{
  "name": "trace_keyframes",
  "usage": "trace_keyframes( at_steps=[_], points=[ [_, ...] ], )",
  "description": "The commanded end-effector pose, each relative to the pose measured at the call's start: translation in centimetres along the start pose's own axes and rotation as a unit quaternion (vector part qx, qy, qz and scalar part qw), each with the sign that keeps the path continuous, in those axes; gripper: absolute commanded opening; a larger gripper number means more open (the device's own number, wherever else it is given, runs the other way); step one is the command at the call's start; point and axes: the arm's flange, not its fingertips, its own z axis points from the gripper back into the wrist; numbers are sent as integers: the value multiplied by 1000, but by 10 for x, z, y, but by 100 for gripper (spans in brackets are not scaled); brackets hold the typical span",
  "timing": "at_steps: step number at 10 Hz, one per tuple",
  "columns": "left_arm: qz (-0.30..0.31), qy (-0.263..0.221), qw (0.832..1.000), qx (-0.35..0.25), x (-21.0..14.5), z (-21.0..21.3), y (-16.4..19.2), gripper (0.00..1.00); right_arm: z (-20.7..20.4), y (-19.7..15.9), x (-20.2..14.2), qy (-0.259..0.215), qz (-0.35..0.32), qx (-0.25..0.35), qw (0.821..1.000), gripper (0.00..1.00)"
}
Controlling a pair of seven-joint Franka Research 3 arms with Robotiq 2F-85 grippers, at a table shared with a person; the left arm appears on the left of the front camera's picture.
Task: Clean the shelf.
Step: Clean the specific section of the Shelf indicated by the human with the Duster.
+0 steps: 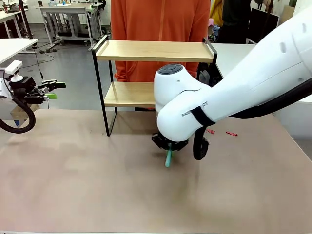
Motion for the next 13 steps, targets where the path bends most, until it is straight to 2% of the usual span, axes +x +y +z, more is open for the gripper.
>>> trace_keyframes(
  at_steps=[1, 3, 5, 6, 9, 11, 13],
  points=[
    [-3, -2, 1000, -2, 3, -2, 0, 100, 0, -35, 4, 42, -10, -32, 999, 13],
    [-3, -2, 1000, -2, 3, -2, 0, 100, 0, -55, 8, 48, -28, -64, 996, 13],
    [-3, -2, 1000, -2, 3, -2, 0, 100, 12, -59, -3, -1, -13, -76, 997, 13],
    [-3, -2, 1000, -2, 3, -2, 0, 100, -1, -52, 11, 33, -30, -65, 997, 13],
    [-3, -2, 1000, -2, 3, -2, 0, 100, 3, -53, 6, 25, -20, -69, 997, 13],
    [-3, -2, 1000, -2, 3, -2, 0, 100, 24, -72, -9, -21, 45, -29, 998, 13],
    [-3, -2, 1000, -2, 3, -2, 0, 100, 35, -88, -16, -35, 111, -1, 993, 13]
  ],
)
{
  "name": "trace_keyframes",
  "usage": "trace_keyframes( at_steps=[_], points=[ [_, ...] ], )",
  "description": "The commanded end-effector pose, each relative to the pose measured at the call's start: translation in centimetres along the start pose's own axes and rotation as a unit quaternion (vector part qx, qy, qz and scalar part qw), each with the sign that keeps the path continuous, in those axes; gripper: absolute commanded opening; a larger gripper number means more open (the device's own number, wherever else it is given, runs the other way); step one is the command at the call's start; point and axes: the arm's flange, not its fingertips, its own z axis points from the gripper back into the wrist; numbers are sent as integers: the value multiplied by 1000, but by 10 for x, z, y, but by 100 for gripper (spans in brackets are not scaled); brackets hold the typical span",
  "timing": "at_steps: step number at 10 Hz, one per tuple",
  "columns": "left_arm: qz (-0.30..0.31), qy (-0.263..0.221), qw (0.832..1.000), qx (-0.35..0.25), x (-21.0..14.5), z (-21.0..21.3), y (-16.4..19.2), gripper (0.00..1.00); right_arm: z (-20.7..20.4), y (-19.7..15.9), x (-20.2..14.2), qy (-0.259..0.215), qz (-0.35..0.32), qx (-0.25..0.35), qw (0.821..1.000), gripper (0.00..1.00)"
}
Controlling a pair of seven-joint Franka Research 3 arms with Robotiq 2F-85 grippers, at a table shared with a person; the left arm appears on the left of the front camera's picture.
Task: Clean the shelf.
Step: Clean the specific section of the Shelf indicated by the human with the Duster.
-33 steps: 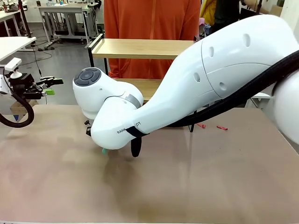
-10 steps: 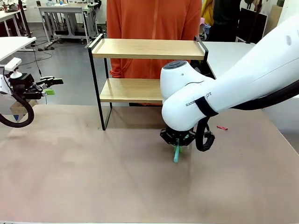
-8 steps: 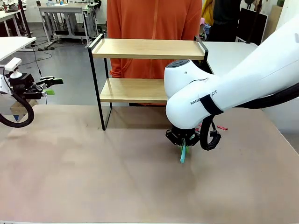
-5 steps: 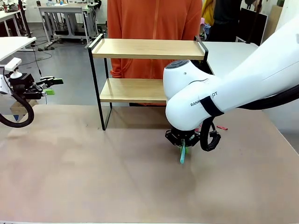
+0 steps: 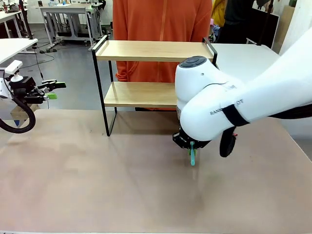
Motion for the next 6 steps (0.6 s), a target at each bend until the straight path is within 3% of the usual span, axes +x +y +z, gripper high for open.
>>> trace_keyframes(
  at_steps=[1, 6],
  points=[
    [-3, -2, 1000, -2, 3, -1, 0, 100, 2, -29, -8, -18, 69, 32, 997, 13],
    [-3, -2, 1000, -2, 3, -1, 0, 100, 18, -70, -19, -40, 240, 68, 967, 13]
  ],
)
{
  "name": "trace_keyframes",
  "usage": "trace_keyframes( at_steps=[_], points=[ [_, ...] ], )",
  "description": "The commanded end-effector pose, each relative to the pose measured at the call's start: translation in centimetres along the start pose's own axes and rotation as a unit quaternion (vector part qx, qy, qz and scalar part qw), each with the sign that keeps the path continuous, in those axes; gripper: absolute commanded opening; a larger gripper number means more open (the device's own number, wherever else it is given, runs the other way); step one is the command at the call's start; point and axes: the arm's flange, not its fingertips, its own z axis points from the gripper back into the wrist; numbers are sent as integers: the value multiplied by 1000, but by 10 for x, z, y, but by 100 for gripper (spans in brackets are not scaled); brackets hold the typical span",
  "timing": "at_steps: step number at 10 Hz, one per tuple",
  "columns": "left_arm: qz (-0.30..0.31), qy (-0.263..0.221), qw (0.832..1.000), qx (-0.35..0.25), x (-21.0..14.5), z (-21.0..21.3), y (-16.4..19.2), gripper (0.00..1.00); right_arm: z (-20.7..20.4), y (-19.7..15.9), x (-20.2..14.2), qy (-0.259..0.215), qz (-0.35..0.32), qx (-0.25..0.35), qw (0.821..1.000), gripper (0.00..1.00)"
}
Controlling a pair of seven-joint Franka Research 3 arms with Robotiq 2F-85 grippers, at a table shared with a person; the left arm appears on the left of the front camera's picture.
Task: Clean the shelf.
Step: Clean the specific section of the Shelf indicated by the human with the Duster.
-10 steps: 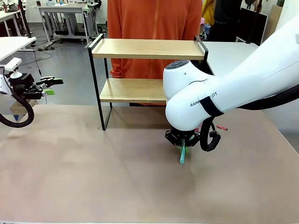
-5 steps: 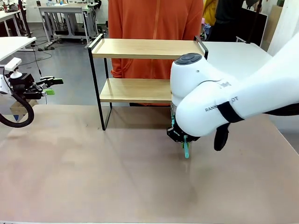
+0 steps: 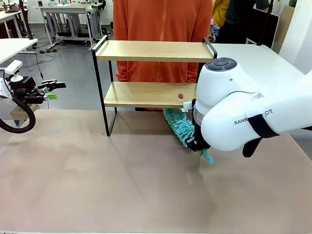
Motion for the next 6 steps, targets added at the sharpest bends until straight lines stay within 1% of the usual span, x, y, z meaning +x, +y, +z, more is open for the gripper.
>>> trace_keyframes(
  at_steps=[1, 3, 4, 6],
  points=[
    [-3, -2, 1000, -2, 3, -1, 0, 100, 20, -23, -17, -18, 75, 30, 997, 13],
    [-3, -2, 1000, -2, 3, -1, 0, 100, 30, -34, -29, -41, 149, 44, 987, 13],
    [-3, -2, 1000, -2, 3, -1, 0, 100, 36, -39, -38, -42, 174, 48, 983, 13],
    [-3, -2, 1000, -2, 3, -1, 0, 100, 47, -52, -60, -23, 210, 58, 976, 13]
  ],
)
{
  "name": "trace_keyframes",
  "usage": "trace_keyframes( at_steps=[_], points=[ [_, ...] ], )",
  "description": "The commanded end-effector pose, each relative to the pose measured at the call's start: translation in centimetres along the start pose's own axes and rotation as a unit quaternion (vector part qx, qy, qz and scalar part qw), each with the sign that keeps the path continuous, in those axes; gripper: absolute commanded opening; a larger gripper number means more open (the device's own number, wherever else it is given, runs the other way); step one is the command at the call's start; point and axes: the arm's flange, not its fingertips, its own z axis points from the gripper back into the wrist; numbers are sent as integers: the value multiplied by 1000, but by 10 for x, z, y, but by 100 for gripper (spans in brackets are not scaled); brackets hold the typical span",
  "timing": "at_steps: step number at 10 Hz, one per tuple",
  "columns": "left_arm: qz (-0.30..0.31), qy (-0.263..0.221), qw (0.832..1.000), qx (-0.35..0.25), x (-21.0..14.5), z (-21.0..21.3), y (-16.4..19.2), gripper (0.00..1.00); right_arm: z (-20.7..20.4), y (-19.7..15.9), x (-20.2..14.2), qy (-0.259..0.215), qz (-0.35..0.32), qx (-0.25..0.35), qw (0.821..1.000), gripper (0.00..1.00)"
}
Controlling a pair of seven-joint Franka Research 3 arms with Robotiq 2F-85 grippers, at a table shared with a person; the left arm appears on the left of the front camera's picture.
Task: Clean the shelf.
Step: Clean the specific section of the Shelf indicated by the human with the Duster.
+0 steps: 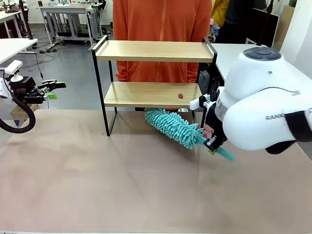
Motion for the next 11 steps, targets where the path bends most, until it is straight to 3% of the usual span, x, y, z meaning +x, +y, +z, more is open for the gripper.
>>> trace_keyframes(
  at_steps=[1, 5, 7, 11],
  points=[
    [-3, -2, 1000, -2, 3, -1, 0, 100, 24, -4, -38, 14, 38, 32, 999, 13],
    [-3, -2, 1000, -2, 3, -1, 0, 100, 69, 20, -112, 56, 106, 25, 993, 13],
    [-3, -2, 1000, -2, 3, -1, 0, 100, 78, 14, -153, 93, 111, 38, 989, 13],
    [-3, -2, 1000, -2, 3, -1, 0, 100, 90, 33, -197, 125, 124, 38, 984, 13]
  ],
)
